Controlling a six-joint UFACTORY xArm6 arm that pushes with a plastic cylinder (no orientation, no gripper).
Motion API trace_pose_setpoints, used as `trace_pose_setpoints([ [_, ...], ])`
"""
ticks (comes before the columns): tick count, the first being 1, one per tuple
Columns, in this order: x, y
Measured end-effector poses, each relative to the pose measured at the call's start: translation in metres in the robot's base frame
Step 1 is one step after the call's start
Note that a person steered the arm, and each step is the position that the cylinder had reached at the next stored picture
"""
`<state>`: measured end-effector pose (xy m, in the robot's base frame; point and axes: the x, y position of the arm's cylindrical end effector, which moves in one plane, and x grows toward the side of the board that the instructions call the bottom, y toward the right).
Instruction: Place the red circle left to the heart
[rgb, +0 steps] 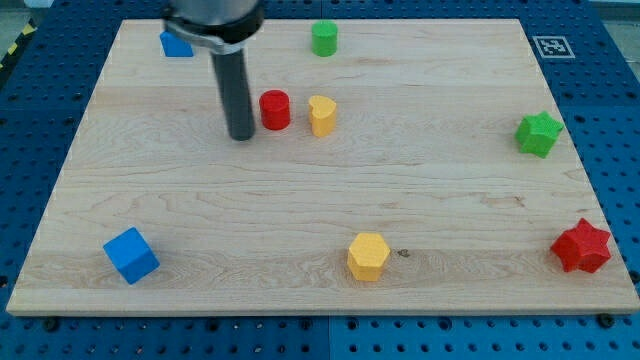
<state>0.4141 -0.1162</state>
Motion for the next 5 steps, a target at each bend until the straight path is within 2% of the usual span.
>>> trace_pose_setpoints([
  [1, -0.013, -0.04],
  [2, -0.035, -0.028],
  [3, -0.036, -0.003],
  [5, -0.011, 0.039],
])
